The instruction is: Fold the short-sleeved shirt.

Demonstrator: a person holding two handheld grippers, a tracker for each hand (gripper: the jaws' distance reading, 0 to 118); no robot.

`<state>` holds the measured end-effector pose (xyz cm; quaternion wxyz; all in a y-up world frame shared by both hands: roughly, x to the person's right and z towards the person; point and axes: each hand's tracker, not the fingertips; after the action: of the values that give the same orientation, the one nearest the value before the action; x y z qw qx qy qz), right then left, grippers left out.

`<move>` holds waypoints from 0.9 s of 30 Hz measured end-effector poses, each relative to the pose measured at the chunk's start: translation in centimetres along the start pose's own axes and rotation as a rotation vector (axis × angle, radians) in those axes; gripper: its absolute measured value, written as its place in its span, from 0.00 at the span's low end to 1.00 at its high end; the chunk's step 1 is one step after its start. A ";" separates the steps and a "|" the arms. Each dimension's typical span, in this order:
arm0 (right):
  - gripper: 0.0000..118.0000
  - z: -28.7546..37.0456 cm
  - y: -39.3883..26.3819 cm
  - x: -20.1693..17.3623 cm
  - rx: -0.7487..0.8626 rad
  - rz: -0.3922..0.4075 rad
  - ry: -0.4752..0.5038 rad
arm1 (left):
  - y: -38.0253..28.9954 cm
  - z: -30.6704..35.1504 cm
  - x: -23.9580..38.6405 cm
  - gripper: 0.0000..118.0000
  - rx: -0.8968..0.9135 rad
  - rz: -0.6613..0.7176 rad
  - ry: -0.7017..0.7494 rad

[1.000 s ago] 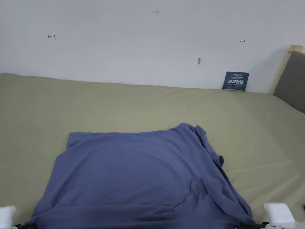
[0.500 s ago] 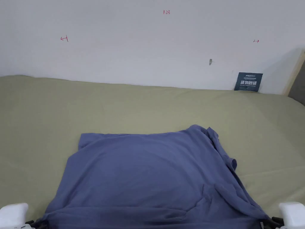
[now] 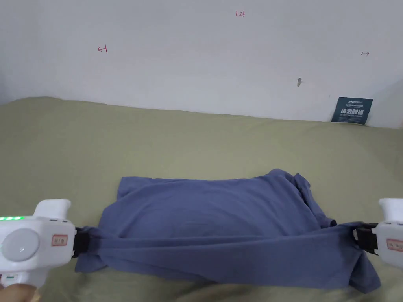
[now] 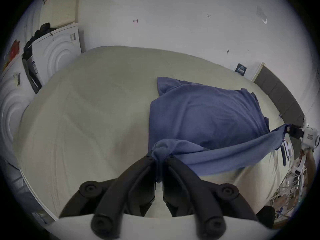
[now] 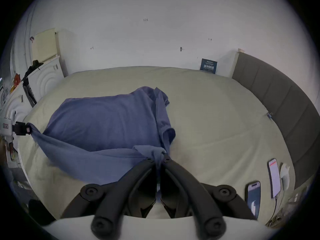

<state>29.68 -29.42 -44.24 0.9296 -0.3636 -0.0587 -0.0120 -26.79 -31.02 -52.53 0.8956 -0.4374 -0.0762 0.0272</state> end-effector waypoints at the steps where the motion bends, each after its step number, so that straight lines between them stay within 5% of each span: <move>1: 0.02 -1.0 0.8 0.0 -0.020 -0.005 -0.002 | 0.6 -0.8 0.1 0.07 -0.001 -0.001 0.006; 12: 0.02 -10.9 3.1 -0.2 -0.131 -0.003 -0.071 | 4.3 -8.1 0.2 0.07 -0.135 0.039 0.018; 13: 0.04 -10.9 3.1 -0.1 -0.134 -0.008 -0.068 | 4.4 -8.2 0.3 0.21 -0.140 0.039 0.021; 14: 0.12 -10.9 3.2 -0.1 -0.139 -0.018 -0.060 | 4.4 -8.2 0.4 0.45 -0.138 0.040 0.027; 15: 0.24 -10.9 3.2 -0.1 -0.143 -0.030 -0.053 | 4.3 -8.0 0.4 0.68 -0.134 0.037 0.043; 16: 0.43 -10.5 3.2 -0.1 -0.134 -0.040 -0.056 | 4.3 -7.7 0.2 0.76 -0.131 0.041 0.053; 18: 0.59 -9.0 3.1 0.1 -0.047 -0.083 -0.012 | 4.1 -6.1 -0.3 0.75 -0.091 0.073 0.016; 20: 0.59 -6.7 3.0 0.2 0.045 -0.105 0.020 | 3.7 -3.9 -0.7 0.74 -0.054 0.099 -0.003; 22: 0.58 -3.7 2.8 -0.3 0.088 -0.093 0.024 | 2.9 -1.4 -0.6 0.60 0.007 0.085 -0.005; 24: 0.42 -1.1 1.8 -0.7 0.103 -0.070 0.032 | 1.8 0.6 -0.7 0.29 0.056 0.051 0.002; 25: 0.13 0.3 1.4 -1.3 0.100 -0.064 0.031 | 1.1 1.5 -0.7 0.12 0.078 0.038 -0.002; 26: 0.00 1.3 0.7 -1.6 0.091 -0.050 0.032 | 0.2 2.3 -0.7 0.11 0.099 0.034 -0.009; 27: 0.00 2.0 0.0 -1.9 0.071 -0.034 0.023 | -0.7 2.9 -0.6 0.06 0.112 0.030 -0.001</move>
<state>27.56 -28.14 -43.03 0.9422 -0.3293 -0.0544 -0.0297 -27.89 -29.27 -50.29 0.9181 -0.3878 -0.0684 0.0451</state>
